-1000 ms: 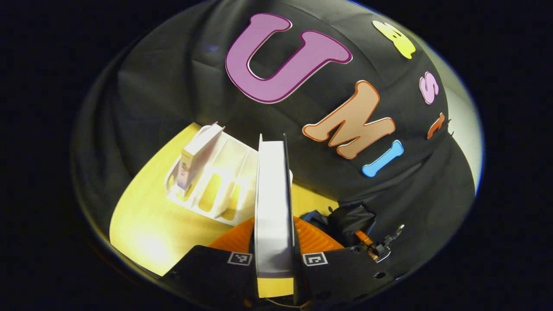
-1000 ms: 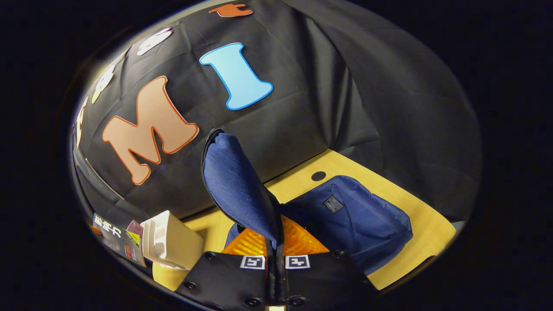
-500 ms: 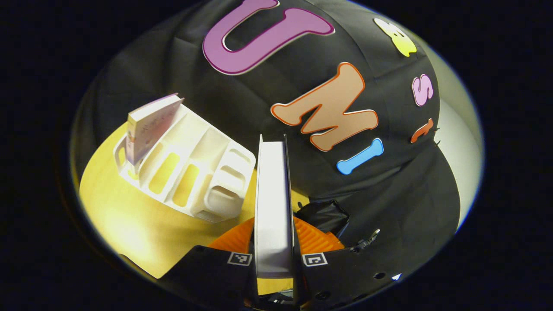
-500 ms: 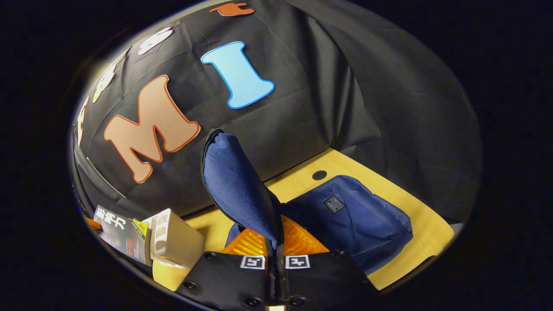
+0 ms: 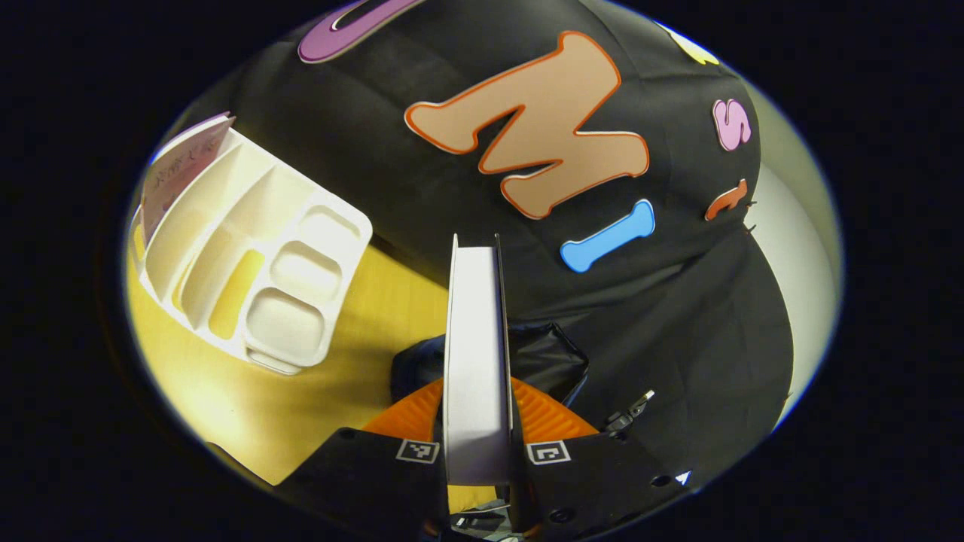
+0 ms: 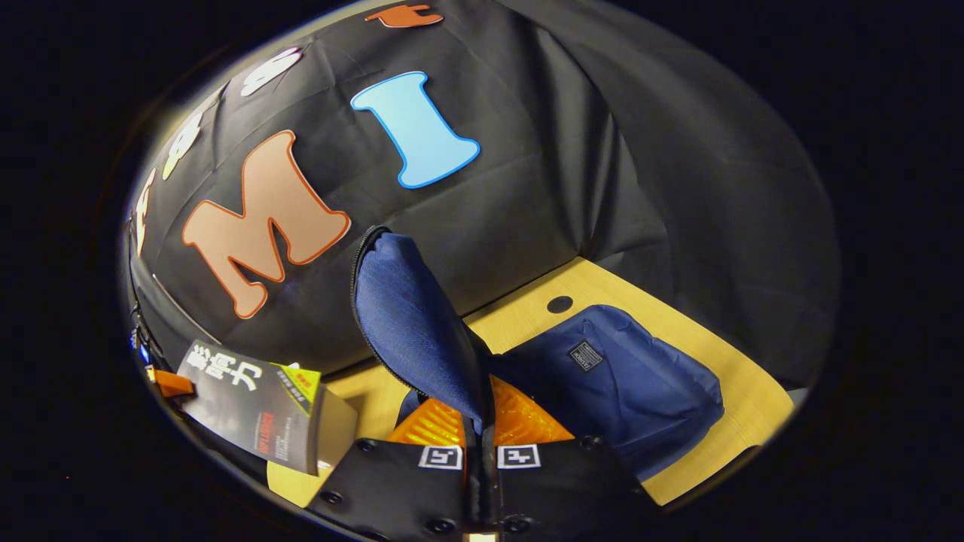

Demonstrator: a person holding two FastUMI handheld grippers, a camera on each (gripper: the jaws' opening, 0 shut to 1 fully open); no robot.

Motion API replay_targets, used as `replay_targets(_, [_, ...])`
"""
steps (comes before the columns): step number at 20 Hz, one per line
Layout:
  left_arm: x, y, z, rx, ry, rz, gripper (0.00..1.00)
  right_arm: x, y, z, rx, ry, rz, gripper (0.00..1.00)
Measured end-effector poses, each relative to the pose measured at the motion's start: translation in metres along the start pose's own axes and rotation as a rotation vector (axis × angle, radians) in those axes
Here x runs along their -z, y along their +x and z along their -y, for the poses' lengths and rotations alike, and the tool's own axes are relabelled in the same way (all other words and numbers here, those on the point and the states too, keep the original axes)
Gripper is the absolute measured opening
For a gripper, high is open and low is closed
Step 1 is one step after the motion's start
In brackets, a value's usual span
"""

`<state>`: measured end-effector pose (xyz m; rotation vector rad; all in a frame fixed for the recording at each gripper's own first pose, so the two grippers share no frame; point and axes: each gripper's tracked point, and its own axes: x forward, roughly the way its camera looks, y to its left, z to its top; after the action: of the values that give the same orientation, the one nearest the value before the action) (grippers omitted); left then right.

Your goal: Open the schoolbag, grab two books from the bookshelf and put them into the schoolbag.

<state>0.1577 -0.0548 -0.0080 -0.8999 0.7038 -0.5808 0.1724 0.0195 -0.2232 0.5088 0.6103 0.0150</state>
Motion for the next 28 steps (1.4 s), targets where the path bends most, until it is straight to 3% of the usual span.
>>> replay_targets(12, [0.050,0.108,-0.024,-0.022,-0.068,-0.130,0.28,-0.004,-0.004,0.000,-0.011,0.008,0.014,0.05])
replay_targets(19, [0.069,0.153,-0.024,0.032,-0.173,-0.147,0.28,-0.008,-0.007,0.000,-0.015,-0.005,0.028,0.03])
replay_targets(28, [0.114,0.211,-0.031,0.027,-0.247,-0.195,0.29,-0.009,-0.008,-0.001,-0.034,-0.012,0.039,0.05])
